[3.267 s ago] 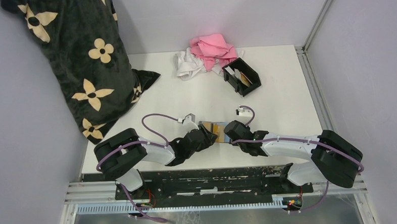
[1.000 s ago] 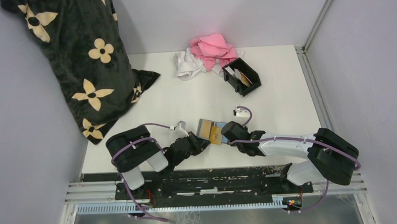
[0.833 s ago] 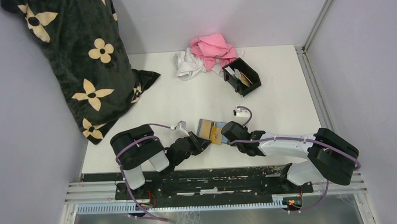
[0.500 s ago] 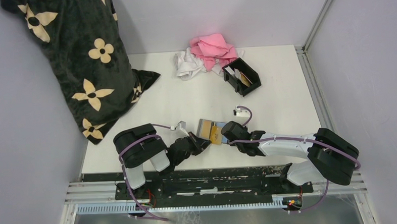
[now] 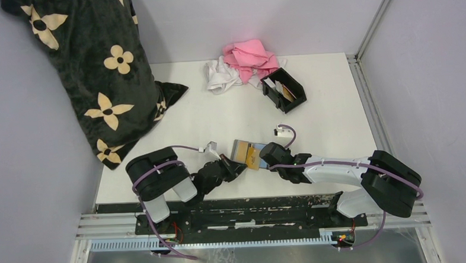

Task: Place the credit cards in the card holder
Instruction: Insert the credit card into the card holder.

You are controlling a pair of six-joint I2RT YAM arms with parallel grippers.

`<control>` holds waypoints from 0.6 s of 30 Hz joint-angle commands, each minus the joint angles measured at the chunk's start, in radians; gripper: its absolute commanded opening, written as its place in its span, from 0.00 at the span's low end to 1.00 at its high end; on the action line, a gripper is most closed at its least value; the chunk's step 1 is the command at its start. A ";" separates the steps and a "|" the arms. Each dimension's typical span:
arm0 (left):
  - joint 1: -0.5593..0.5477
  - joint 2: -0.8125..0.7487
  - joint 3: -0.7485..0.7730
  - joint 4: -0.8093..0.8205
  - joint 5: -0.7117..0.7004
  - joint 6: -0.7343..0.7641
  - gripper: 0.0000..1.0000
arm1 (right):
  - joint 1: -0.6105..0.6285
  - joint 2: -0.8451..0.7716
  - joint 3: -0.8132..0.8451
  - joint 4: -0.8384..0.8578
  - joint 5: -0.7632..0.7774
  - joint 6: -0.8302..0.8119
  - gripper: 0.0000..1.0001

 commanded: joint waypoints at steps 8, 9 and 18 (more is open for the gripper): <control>0.002 -0.081 0.046 -0.172 -0.082 -0.028 0.03 | 0.006 -0.014 0.005 0.037 0.018 -0.007 0.31; 0.002 -0.075 0.051 -0.173 -0.082 -0.029 0.03 | 0.006 -0.015 0.003 0.039 0.018 -0.007 0.31; 0.002 -0.041 0.080 -0.165 -0.082 -0.046 0.03 | 0.006 -0.012 -0.004 0.048 0.015 -0.008 0.31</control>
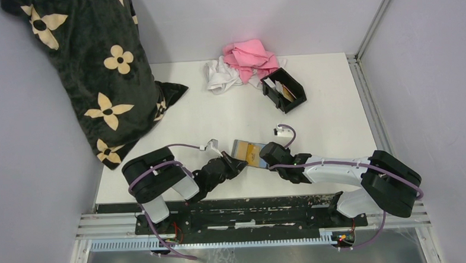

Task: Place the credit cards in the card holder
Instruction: Insert the credit card into the card holder.

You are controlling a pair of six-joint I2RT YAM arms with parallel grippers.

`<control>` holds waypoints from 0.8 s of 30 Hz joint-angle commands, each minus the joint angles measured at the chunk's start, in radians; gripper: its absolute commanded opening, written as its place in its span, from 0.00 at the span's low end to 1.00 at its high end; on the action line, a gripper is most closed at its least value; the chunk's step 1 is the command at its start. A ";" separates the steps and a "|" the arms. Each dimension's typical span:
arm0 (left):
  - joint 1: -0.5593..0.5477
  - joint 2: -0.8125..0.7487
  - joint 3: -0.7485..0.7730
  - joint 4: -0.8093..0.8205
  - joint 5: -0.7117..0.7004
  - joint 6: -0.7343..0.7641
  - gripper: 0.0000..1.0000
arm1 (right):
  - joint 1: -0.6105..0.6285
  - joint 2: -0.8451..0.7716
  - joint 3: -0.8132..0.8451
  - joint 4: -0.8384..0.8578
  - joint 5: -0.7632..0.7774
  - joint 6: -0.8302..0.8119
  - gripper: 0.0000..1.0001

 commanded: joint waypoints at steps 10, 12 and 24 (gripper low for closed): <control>0.002 0.030 0.045 -0.021 -0.027 -0.034 0.03 | 0.006 -0.003 -0.009 0.042 0.016 -0.004 0.31; 0.002 0.035 0.049 -0.020 -0.022 -0.033 0.03 | 0.007 -0.003 -0.009 0.042 0.016 -0.004 0.31; 0.003 0.071 0.081 -0.007 0.031 -0.011 0.03 | 0.005 0.004 -0.008 0.047 0.015 -0.001 0.31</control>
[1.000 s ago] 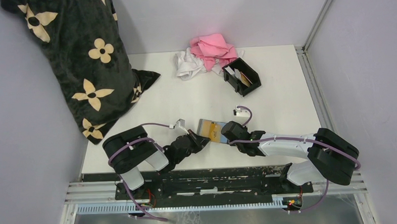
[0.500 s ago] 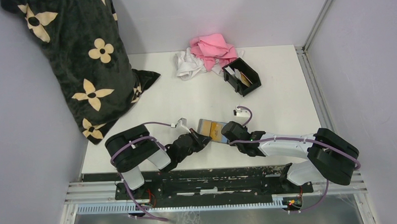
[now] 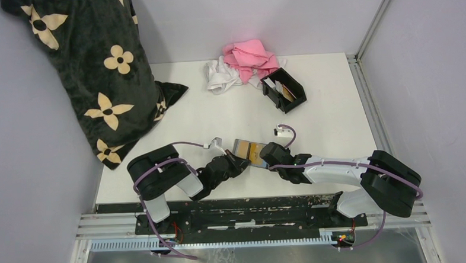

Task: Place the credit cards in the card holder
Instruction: Insert the credit card into the card holder.

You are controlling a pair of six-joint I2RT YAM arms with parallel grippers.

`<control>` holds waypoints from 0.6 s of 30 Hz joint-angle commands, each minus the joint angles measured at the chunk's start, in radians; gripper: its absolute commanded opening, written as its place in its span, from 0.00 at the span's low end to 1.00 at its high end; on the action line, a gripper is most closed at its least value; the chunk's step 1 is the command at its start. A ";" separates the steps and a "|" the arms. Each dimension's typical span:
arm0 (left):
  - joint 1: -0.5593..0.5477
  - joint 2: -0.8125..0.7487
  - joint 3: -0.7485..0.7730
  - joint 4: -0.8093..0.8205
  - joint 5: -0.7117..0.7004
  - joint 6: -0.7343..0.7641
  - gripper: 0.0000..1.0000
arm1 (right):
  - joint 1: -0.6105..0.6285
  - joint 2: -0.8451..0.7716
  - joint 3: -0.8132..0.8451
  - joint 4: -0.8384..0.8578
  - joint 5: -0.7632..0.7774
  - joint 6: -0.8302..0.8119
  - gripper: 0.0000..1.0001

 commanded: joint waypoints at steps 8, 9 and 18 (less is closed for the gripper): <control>0.003 0.041 0.030 0.017 0.054 0.003 0.03 | 0.004 -0.001 -0.003 0.031 0.021 0.000 0.31; 0.002 0.042 0.028 0.020 0.056 0.004 0.03 | 0.005 -0.002 -0.004 0.031 0.022 0.000 0.31; 0.003 0.075 0.046 0.048 0.105 0.012 0.03 | 0.005 0.005 -0.003 0.032 0.025 0.003 0.31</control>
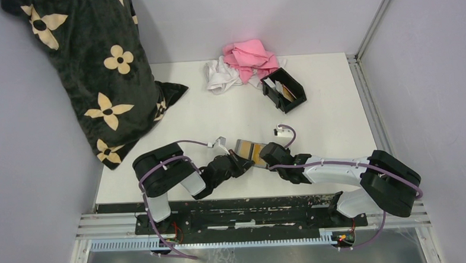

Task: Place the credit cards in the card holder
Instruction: Insert the credit card into the card holder.

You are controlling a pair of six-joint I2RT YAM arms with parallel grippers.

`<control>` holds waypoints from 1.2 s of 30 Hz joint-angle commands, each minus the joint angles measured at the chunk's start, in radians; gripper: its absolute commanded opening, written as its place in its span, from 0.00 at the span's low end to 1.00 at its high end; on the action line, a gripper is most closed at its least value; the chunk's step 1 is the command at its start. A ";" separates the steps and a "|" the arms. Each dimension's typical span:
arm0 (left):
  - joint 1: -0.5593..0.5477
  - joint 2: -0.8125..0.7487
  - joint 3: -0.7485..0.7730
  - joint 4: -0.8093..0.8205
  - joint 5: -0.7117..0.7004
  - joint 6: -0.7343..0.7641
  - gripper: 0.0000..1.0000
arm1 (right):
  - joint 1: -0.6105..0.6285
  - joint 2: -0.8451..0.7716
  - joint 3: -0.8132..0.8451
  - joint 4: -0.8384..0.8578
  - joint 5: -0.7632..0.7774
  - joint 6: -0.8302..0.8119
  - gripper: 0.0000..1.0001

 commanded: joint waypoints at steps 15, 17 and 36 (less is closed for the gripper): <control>0.000 0.000 0.021 -0.049 0.054 0.029 0.49 | 0.002 0.022 0.006 0.026 0.033 0.000 0.32; 0.001 -0.013 0.020 -0.072 0.046 0.033 0.51 | 0.000 0.021 0.006 0.025 0.033 0.000 0.32; -0.010 -0.136 0.034 -0.321 -0.038 0.073 0.60 | -0.003 0.082 0.029 0.040 0.018 -0.002 0.32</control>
